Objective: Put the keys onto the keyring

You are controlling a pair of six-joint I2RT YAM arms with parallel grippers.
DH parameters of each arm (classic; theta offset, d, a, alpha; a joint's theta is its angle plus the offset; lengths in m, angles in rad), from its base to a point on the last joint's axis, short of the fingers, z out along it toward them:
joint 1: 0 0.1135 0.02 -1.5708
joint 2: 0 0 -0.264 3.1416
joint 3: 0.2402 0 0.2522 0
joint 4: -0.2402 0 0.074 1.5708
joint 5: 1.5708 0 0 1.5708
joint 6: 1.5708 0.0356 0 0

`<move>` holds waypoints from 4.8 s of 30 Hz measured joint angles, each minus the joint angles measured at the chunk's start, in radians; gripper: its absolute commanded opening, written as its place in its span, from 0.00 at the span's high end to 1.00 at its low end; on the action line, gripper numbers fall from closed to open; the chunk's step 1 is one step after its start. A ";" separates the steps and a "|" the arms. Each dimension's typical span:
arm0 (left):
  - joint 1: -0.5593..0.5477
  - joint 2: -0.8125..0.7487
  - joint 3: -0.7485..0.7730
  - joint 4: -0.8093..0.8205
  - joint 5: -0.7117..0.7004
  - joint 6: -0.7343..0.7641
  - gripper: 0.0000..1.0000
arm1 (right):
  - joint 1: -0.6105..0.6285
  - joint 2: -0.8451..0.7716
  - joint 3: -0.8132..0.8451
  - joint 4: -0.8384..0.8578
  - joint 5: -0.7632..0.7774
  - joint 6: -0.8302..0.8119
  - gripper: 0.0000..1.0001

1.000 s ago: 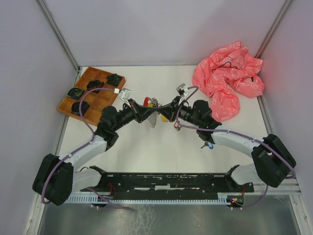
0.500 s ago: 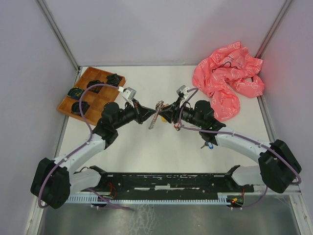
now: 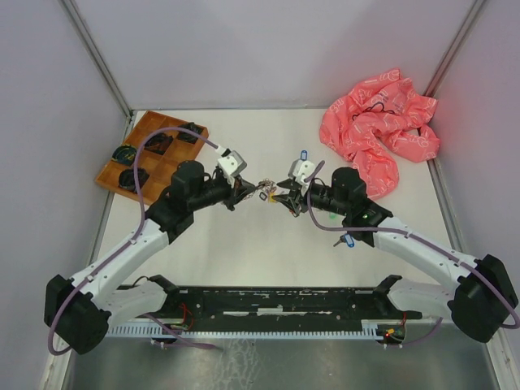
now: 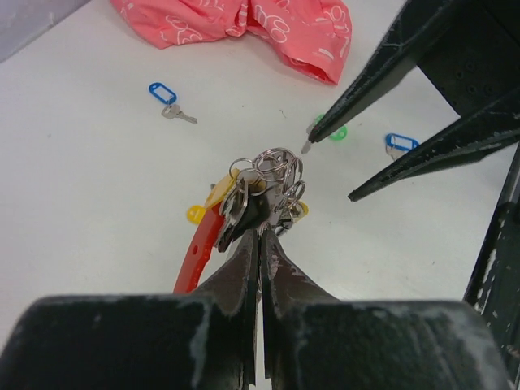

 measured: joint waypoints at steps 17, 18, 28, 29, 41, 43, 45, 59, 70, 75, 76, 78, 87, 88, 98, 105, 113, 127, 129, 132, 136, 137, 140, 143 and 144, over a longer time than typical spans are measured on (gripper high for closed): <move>-0.031 -0.046 0.045 -0.201 0.182 0.487 0.97 | 0.000 0.092 0.159 -0.127 -0.309 -0.209 0.62; -0.032 -0.046 0.046 -0.202 0.187 0.502 0.97 | 0.000 0.100 0.159 -0.129 -0.319 -0.209 0.62; -0.045 -0.052 0.047 -0.219 0.227 0.561 0.97 | 0.000 0.143 0.159 -0.142 -0.343 -0.183 0.66; -0.045 -0.052 0.047 -0.220 0.228 0.563 0.97 | 0.000 0.145 0.159 -0.140 -0.343 -0.178 0.67; -0.045 -0.052 0.047 -0.215 0.231 0.566 0.97 | 0.000 0.163 0.159 -0.118 -0.347 -0.143 0.77; -0.045 -0.052 0.047 -0.215 0.231 0.566 0.97 | 0.000 0.169 0.159 -0.118 -0.354 -0.138 0.79; -0.045 -0.052 0.047 -0.214 0.231 0.566 0.97 | 0.000 0.174 0.159 -0.117 -0.361 -0.134 0.84; -0.046 -0.110 -0.008 -0.110 0.194 0.490 0.76 | 0.000 0.171 0.114 -0.027 -0.333 -0.124 0.99; -0.046 -0.184 -0.082 -0.014 0.142 0.397 0.80 | 0.000 0.139 0.045 0.080 -0.311 -0.124 0.99; -0.046 -0.161 -0.082 -0.013 0.127 0.391 0.80 | 0.000 0.118 0.040 0.107 -0.309 -0.124 0.99; -0.045 -0.155 -0.082 -0.013 0.122 0.390 0.80 | 0.000 0.115 0.039 0.113 -0.309 -0.124 0.99; -0.044 -0.146 -0.082 -0.013 0.116 0.390 0.80 | 0.000 0.114 0.036 0.123 -0.309 -0.124 0.99; -0.017 -0.115 -0.085 0.017 0.079 0.359 0.80 | 0.000 0.113 0.029 0.153 -0.326 -0.119 0.99; -0.016 -0.112 -0.085 0.026 0.079 0.351 0.80 | 0.000 0.113 0.028 0.154 -0.330 -0.117 0.99; -0.012 -0.102 -0.100 0.114 0.127 0.272 0.80 | -0.001 0.113 0.002 0.217 -0.325 -0.090 0.99; -0.012 -0.174 -0.137 0.121 0.124 0.258 0.80 | -0.011 0.113 -0.027 0.266 -0.282 -0.068 0.99; -0.011 -0.164 -0.137 0.141 0.145 0.258 0.79 | -0.013 0.113 -0.041 0.314 -0.264 -0.045 0.99; 0.012 -0.128 -0.137 0.176 0.224 0.236 0.80 | -0.013 0.114 -0.042 0.375 -0.286 -0.002 0.99; 0.012 -0.128 -0.137 0.182 0.233 0.236 0.80 | -0.013 0.114 -0.042 0.380 -0.293 0.005 0.99; 0.012 -0.128 -0.137 0.185 0.244 0.235 0.83 | -0.013 0.117 -0.042 0.386 -0.306 0.014 0.99; 0.012 -0.127 -0.137 0.194 0.255 0.233 0.93 | -0.013 0.124 -0.042 0.391 -0.326 0.022 0.99; 0.012 -0.126 -0.137 0.195 0.258 0.233 0.96 | -0.013 0.127 -0.042 0.392 -0.332 0.023 0.99; 0.012 -0.121 -0.137 0.195 0.262 0.233 0.97 | -0.016 0.131 -0.042 0.394 -0.339 0.026 0.98; 0.012 -0.119 -0.135 0.175 0.273 0.235 0.97 | -0.017 0.130 -0.041 0.379 -0.342 0.019 0.90; 0.012 -0.118 -0.128 0.154 0.274 0.240 0.97 | -0.017 0.130 -0.041 0.365 -0.343 0.011 0.87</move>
